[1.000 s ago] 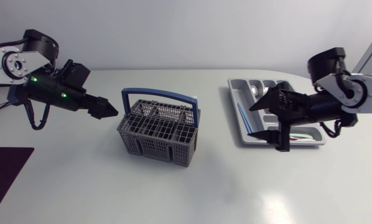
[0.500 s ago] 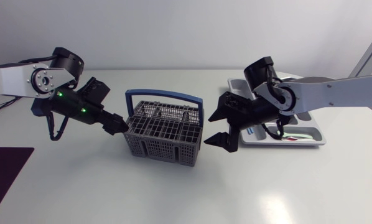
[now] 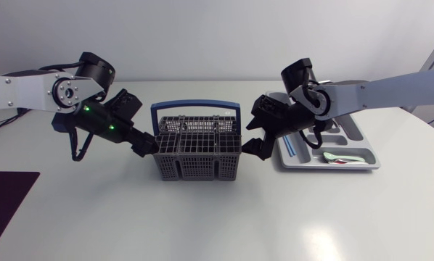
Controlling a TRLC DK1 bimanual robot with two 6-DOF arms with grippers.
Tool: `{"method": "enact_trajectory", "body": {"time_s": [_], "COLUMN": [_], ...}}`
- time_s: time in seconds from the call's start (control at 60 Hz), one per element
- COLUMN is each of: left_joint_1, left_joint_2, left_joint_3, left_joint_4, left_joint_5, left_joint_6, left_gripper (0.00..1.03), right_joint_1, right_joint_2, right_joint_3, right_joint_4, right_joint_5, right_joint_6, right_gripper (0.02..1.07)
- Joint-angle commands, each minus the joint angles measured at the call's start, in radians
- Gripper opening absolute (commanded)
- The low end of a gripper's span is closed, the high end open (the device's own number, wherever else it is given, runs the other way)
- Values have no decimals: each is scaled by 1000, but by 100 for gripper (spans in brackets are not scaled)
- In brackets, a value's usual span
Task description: Unload the cutlery basket into the drawer organizer.
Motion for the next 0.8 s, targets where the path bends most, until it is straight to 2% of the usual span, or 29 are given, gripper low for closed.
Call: {"method": "enact_trajectory", "body": {"time_s": [0.0,0.783], "left_joint_1": [-39,-2], "left_joint_2": [44,15], "left_joint_3": [11,2], "left_joint_4": [-12,-9], "left_joint_5": [14,10], "left_joint_6": [-11,-8], "left_gripper": [98,98], "right_joint_1": [-2,33], "right_joint_2": [40,-55], "right_joint_3": [40,-72], "right_joint_4": [23,26], "right_joint_5": [-2,32], "right_joint_6": [33,33], "right_gripper": [103,103]}}
